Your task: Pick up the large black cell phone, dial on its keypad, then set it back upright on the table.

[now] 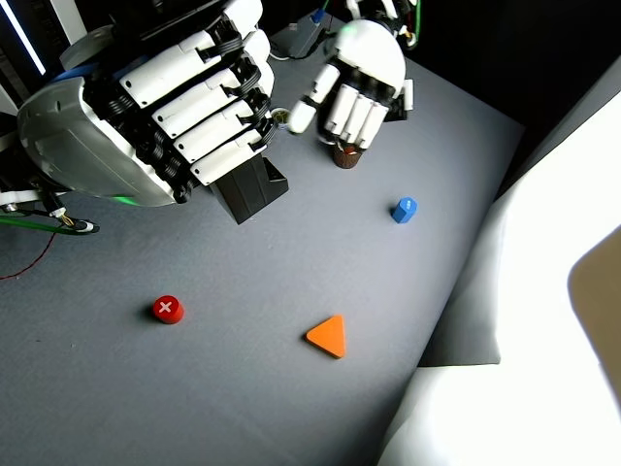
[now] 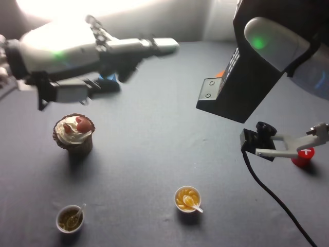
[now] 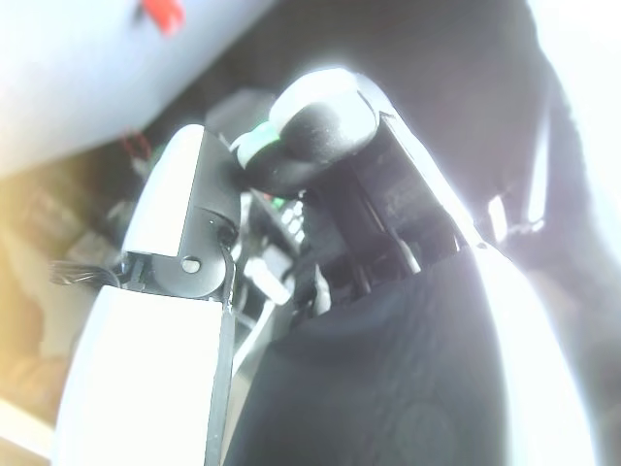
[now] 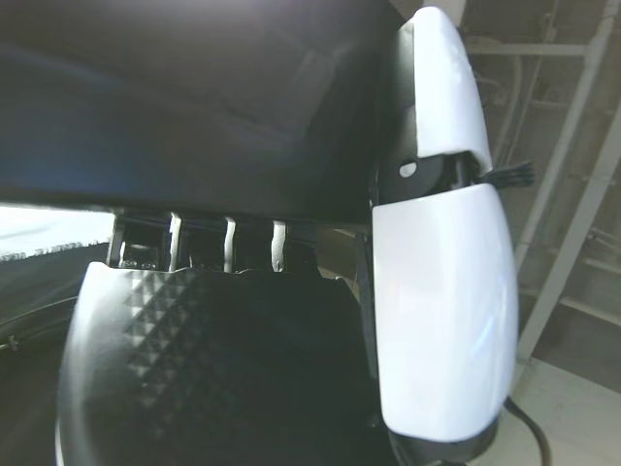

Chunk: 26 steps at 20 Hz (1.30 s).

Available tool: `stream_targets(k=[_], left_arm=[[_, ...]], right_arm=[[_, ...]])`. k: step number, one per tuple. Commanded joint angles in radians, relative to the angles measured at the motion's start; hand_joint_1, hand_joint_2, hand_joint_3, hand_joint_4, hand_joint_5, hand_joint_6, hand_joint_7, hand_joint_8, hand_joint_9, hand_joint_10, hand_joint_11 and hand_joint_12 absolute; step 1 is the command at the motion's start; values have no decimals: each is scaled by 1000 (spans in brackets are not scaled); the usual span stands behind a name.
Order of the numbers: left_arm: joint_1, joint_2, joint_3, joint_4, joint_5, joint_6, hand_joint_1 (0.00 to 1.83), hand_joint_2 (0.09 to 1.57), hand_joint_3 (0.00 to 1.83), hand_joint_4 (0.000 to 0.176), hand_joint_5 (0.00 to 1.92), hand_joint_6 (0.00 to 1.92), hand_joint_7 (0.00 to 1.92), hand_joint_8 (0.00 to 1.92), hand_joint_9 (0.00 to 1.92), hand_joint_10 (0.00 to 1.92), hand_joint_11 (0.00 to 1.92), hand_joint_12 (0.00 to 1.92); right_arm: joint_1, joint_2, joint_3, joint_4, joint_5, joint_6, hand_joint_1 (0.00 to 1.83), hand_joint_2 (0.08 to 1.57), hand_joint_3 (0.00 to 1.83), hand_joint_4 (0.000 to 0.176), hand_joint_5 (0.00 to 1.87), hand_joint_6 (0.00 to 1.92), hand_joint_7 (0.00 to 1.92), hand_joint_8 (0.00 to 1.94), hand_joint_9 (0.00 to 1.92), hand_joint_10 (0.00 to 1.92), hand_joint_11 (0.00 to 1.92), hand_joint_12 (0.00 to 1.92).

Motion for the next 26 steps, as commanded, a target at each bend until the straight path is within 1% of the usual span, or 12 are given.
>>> stream_targets(k=[1,4,7,9,12,14,16,19,20,21,24,26], left_arm=[[-22,-5,7,-84,-97,-4,1300,1292,0,122,38,1,637,1610,869,1921,983,1921],[-22,-20,27,-103,-103,-4,1301,1288,0,124,39,1,646,1598,903,1921,1014,1921],[-21,-29,-1,-106,-99,-1,1301,1290,0,118,42,1,642,1603,877,1921,976,1921],[-20,-31,-35,-114,-97,9,1298,1297,1,128,35,0,627,1623,851,1921,955,1921],[-20,-32,-102,-132,-88,30,1299,1294,0,129,30,0,632,1612,839,1921,948,1921],[-21,-32,-151,-149,-76,48,1297,1298,1,140,27,0,624,1623,827,1921,935,1921],[-26,-31,-187,-158,-72,63,1297,1295,0,127,29,1,629,1616,829,1921,948,1921],[-40,-31,-244,-159,-63,77,1298,1296,0,126,25,1,629,1617,825,1921,941,1921],[-43,-30,-257,-159,-61,78,1295,1299,2,135,23,1,622,1627,818,1921,931,1921],[-46,-30,-263,-159,-59,80,1295,1298,1,131,19,2,627,1625,868,1921,980,1921],[-48,-18,-259,-162,-59,68,1291,1306,5,133,21,1,610,1646,820,1921,933,1921],[-33,-1,-245,-169,-67,51,1294,1302,2,128,29,3,619,1636,848,1921,956,1921]], right_arm=[[17,9,0,-46,114,21,1486,1131,0,0,868,1049,926,945,913,1154,730,1678],[17,9,0,-46,114,21,1487,1127,0,0,872,1038,943,923,926,1138,729,1670],[18,9,0,-46,114,21,1485,1139,1,0,838,1086,904,972,908,1172,725,1687],[19,9,1,-46,113,21,1485,1143,1,0,828,1091,886,999,904,1185,722,1696],[20,9,1,-46,113,21,1485,1141,1,0,827,1096,898,980,906,1179,726,1683],[20,9,1,-46,113,21,1485,1142,1,0,837,1087,903,978,896,1193,715,1692],[20,9,0,-46,112,21,1484,1145,1,0,841,1084,892,1004,880,1207,705,1703],[20,11,-4,-46,112,21,1484,1143,0,0,856,1068,901,996,891,1196,692,1697],[20,12,-5,-46,112,21,1484,1141,0,0,859,1064,900,991,891,1191,704,1693],[20,13,-4,-46,112,21,1485,1140,0,0,848,1071,900,989,902,1182,711,1689],[20,13,-6,-46,112,21,1483,1148,0,0,835,1106,885,1003,873,1216,705,1706],[20,13,-9,-46,112,21,1483,1147,2,0,836,1101,892,992,870,1219,710,1705]])
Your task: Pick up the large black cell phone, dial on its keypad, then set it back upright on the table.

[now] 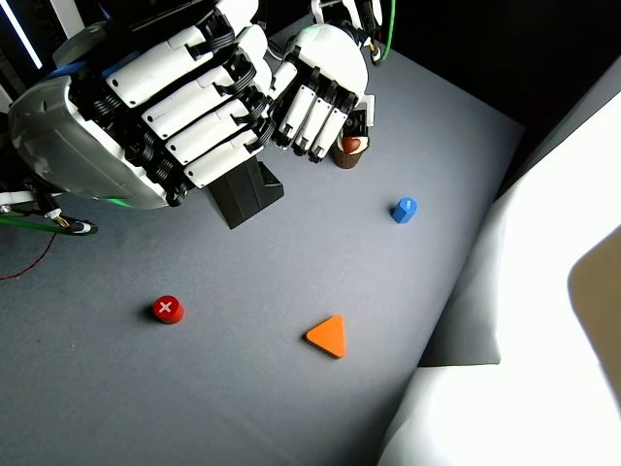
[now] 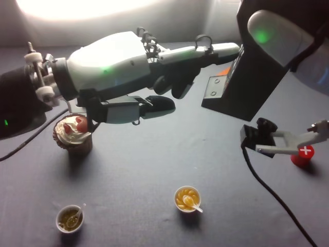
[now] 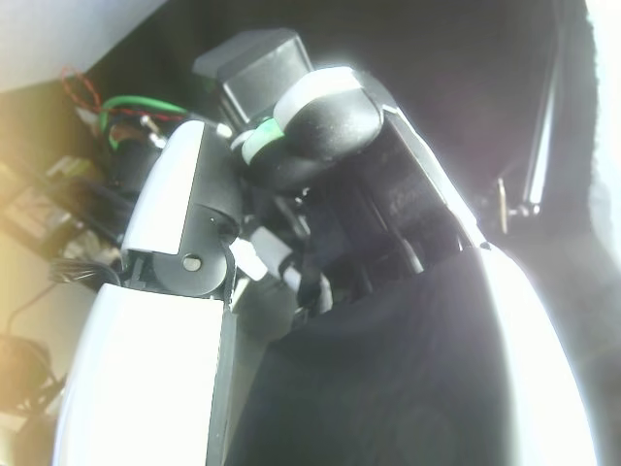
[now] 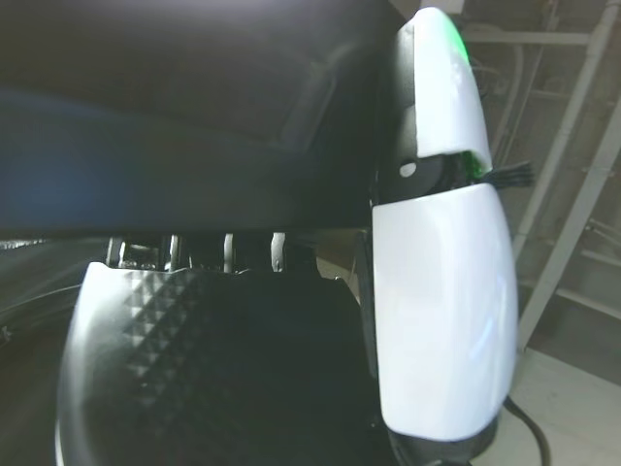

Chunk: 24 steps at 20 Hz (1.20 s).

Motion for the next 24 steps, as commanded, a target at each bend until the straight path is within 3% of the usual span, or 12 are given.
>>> stream_targets(k=[1,10,12,14,18,21,24], left_arm=[[0,23,12,-72,-122,-7,1294,1302,2,130,33,3,618,1635,832,1921,943,1921],[28,116,101,-90,-210,-124,1303,1285,0,121,30,3,651,1587,840,1921,941,1921],[32,126,97,-121,-235,-179,1308,1276,0,107,32,1,670,1564,918,1921,1027,1921],[40,136,86,-123,-270,-240,1305,1279,0,123,27,0,664,1571,915,1921,1030,1921],[60,161,38,-101,-316,-298,1300,1287,0,129,24,0,647,1591,871,1921,991,1921],[46,169,18,-36,-347,-282,1300,1293,0,137,26,0,634,1613,878,1921,996,1921],[4,167,17,61,-376,-173,1304,1285,0,140,31,1,651,1590,905,1921,1019,1921]], right_arm=[[10,11,-4,-51,109,19,1483,1147,2,0,833,1106,895,990,868,1223,709,1707],[7,16,3,-48,109,19,1485,1141,0,0,832,1100,886,982,904,1170,749,1671],[-2,16,6,-40,111,19,1486,1139,1,0,832,1100,900,971,901,1173,740,1668],[-10,16,11,-32,119,20,1486,1140,1,0,824,1098,909,965,909,1180,716,1683],[-44,-2,36,-23,141,31,1483,1153,1,0,811,1123,866,1029,874,1217,717,1702],[-69,-7,46,17,141,56,1483,1149,0,0,828,1118,877,1003,878,1206,714,1698],[-109,-18,57,32,141,79,1483,1146,0,0,841,1096,893,982,880,1208,708,1700]])
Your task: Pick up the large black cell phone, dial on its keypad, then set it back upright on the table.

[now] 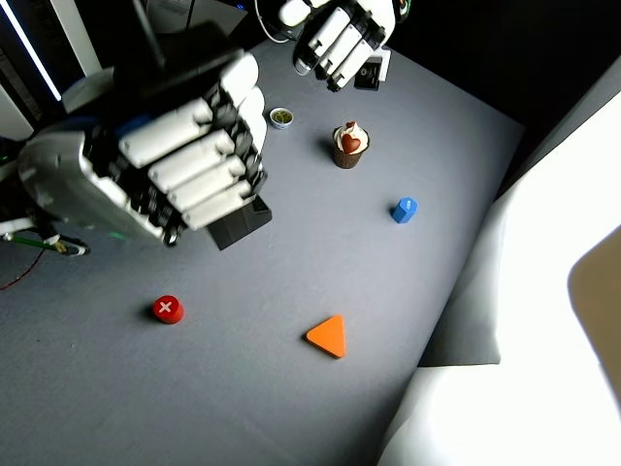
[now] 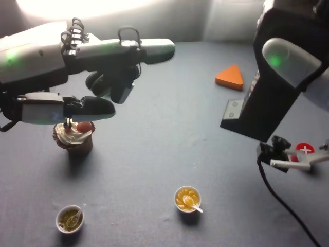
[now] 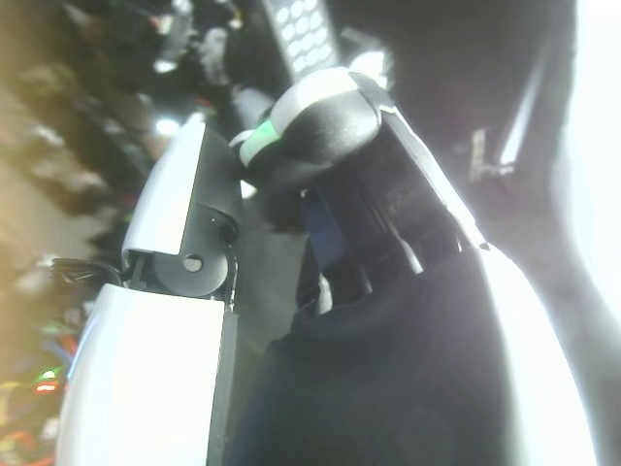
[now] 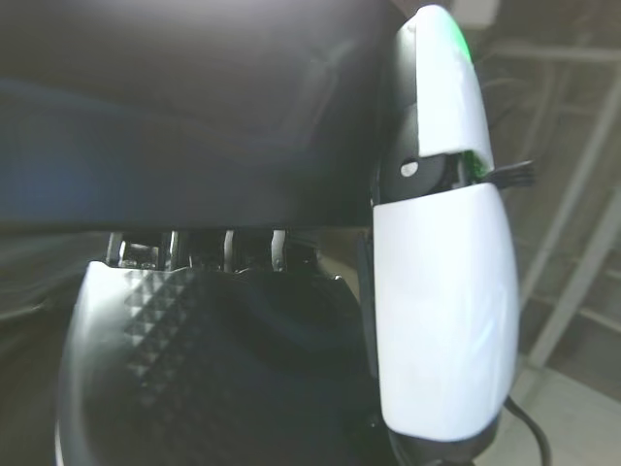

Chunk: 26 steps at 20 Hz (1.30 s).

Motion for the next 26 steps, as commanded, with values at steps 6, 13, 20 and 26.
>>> stream_targets(k=[6,13,20,26], left_arm=[[-20,4,-70,-35,81,-147,1302,1293,0,113,25,1,637,1619,931,1921,1006,1921],[-141,29,-154,213,401,-580,1281,1320,10,49,111,10,583,1681,800,1921,882,1921],[-168,22,-108,291,390,-645,568,1340,0,0,273,0,449,619,334,1170,163,1749],[-181,13,-54,307,358,-697,149,1287,0,62,210,6,247,5,149,76,0,746]], right_arm=[[-26,-15,38,-54,123,25,1486,1133,0,0,859,1047,927,938,919,1166,725,1683],[-71,-20,78,-102,123,25,1481,1156,1,0,810,1109,862,1031,871,1242,707,1734],[-101,-32,98,-113,123,34,1482,1153,1,0,837,1070,853,1045,866,1246,712,1721],[-125,-45,106,-113,123,41,1471,1211,3,0,703,1258,724,1167,742,1372,625,1787]])
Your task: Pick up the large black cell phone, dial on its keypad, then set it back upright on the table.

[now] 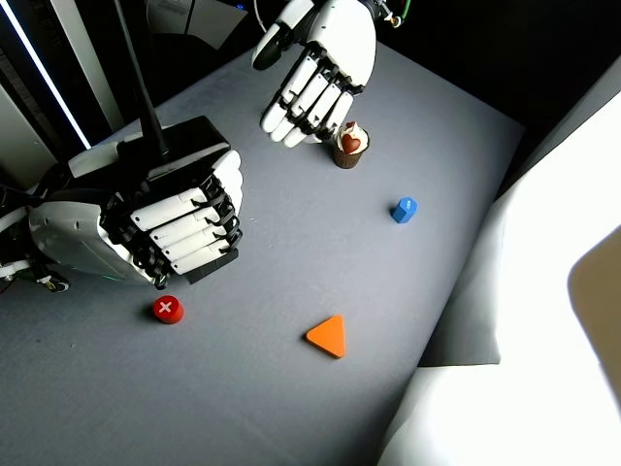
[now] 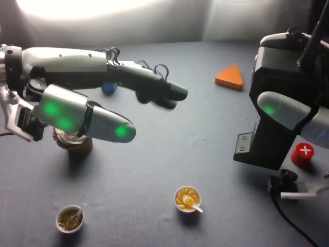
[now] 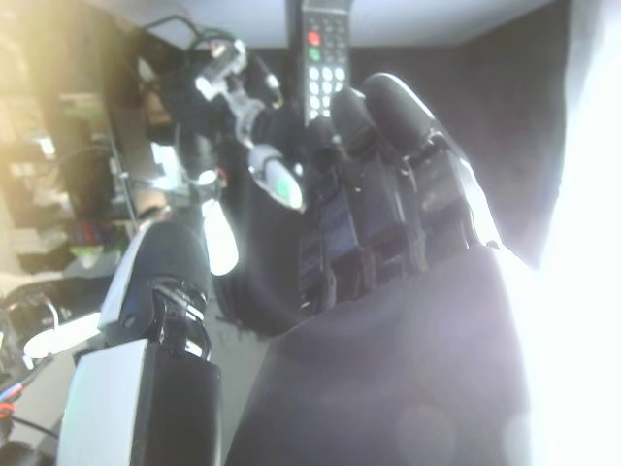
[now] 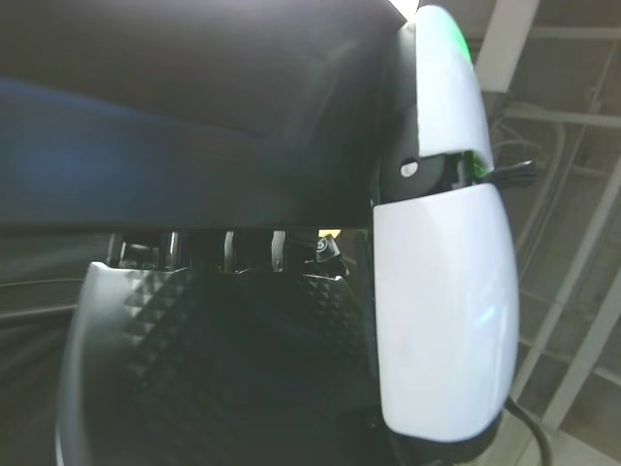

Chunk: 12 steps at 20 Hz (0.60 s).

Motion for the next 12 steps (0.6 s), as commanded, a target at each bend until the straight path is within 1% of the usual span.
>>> stream_targets(k=[1,2,3,4,5,7,8,10,11,12], left_arm=[[-27,1,0,-73,-67,-9,149,1287,0,62,210,6,247,5,149,76,0,746],[-27,1,5,-96,-82,-2,29,1238,0,43,153,12,164,14,100,29,0,372],[-24,-1,11,-139,-101,4,0,1205,0,9,156,8,150,4,94,7,0,295],[-22,-5,28,-158,-125,10,0,1187,0,7,169,12,163,8,114,14,0,292],[-22,-6,32,-162,-128,11,0,1185,0,20,182,15,178,13,121,14,0,292],[-22,-7,31,-177,-117,0,0,1181,0,22,184,9,187,8,131,11,0,308],[-22,-7,29,-176,-114,-5,0,1177,0,26,180,3,190,4,135,8,0,293],[-21,-3,12,-172,-70,-41,0,1175,0,28,174,0,189,3,136,7,0,295],[-22,-1,5,-168,-39,-62,0,1173,0,38,172,0,188,2,135,6,0,293],[-22,-1,2,-167,-10,-88,0,1175,0,35,172,0,189,2,140,8,0,293]], right_arm=[[-3,5,-2,-32,136,23,1471,1211,3,0,703,1258,724,1167,742,1372,625,1787],[-3,2,-2,-32,136,23,1476,1184,0,0,775,1189,789,1105,804,1310,674,1765],[-3,0,-2,-32,136,23,1479,1165,0,0,810,1128,827,1056,846,1264,709,1736],[-5,-3,-2,-32,136,23,1478,1165,1,0,823,1117,832,1062,832,1275,693,1744],[-9,-4,-2,-33,136,23,1479,1161,0,0,830,1101,836,1054,834,1267,725,1726],[-15,-8,2,-33,136,23,1481,1153,0,0,842,1080,855,1028,854,1239,735,1711],[-18,-13,7,-33,136,23,1481,1148,0,0,852,1061,861,1007,863,1231,752,1702],[-20,-21,13,-33,136,23,1481,1148,0,0,851,1060,859,1008,865,1229,759,1698],[-20,-25,17,-33,136,23,1481,1148,0,0,846,1064,858,1006,871,1223,762,1697],[-20,-31,23,-37,136,23,1482,1141,0,0,876,1020,873,983,870,1217,772,1685]])
